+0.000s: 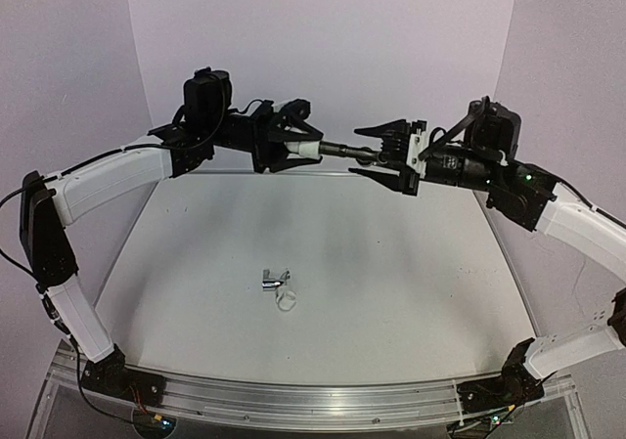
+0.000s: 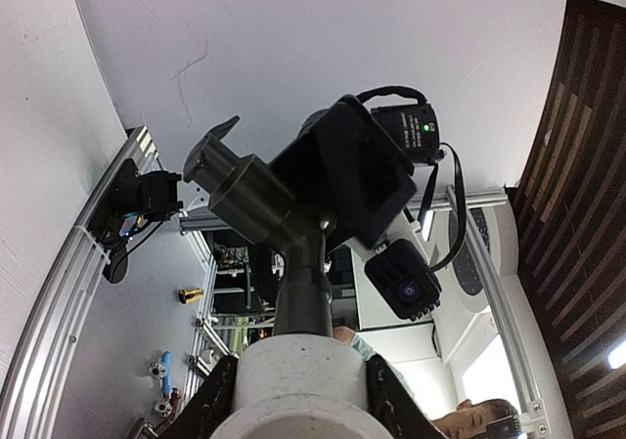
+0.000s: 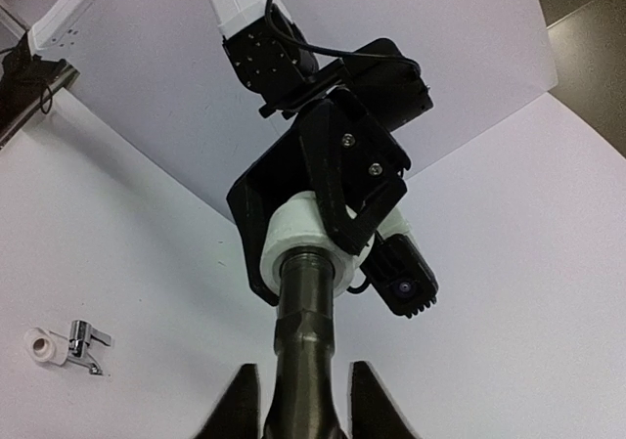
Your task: Install the water faucets
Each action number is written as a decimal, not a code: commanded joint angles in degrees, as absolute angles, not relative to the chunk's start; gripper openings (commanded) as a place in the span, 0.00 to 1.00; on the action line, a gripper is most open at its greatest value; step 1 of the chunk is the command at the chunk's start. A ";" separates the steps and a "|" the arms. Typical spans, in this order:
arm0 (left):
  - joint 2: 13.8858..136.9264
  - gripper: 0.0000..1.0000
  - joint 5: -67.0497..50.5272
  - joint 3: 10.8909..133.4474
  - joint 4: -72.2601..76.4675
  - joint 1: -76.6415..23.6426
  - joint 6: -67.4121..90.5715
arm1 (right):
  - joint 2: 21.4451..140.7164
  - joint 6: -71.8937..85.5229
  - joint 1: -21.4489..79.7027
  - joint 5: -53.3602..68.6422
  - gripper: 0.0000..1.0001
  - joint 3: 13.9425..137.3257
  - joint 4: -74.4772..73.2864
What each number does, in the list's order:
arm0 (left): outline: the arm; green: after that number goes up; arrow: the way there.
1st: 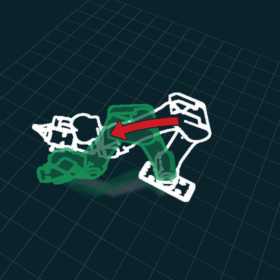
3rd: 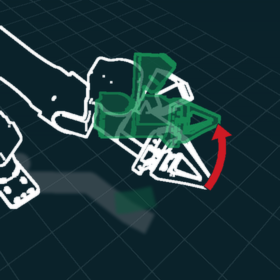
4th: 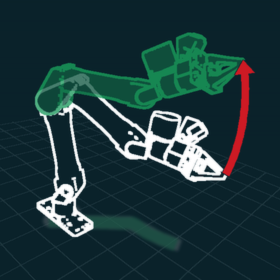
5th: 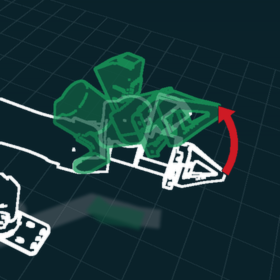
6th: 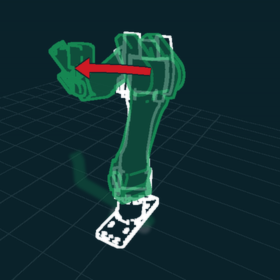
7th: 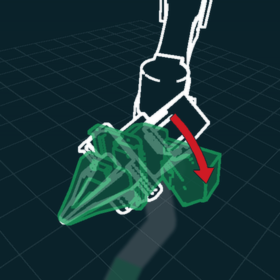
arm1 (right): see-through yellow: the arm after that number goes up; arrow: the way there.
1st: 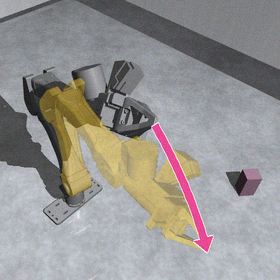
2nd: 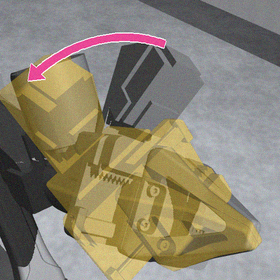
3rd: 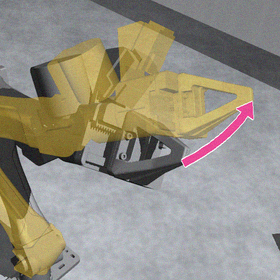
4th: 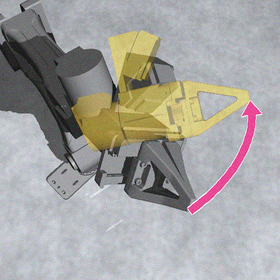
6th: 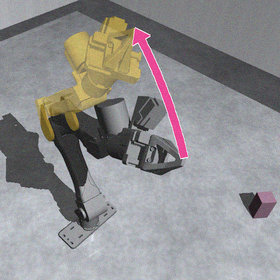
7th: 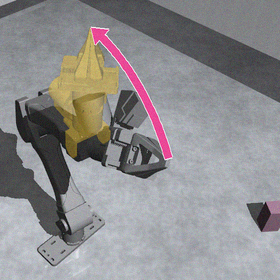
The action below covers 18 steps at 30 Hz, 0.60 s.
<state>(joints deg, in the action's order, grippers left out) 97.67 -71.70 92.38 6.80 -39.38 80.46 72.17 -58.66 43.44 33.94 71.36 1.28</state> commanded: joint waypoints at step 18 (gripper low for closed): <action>93.94 0.00 -67.88 89.16 21.18 -37.40 87.39 | 66.61 -43.80 43.59 31.13 0.97 73.40 -7.52</action>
<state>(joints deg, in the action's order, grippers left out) 97.54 -67.75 87.35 15.29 -37.34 87.25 67.06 -51.79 43.44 30.34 70.31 -1.63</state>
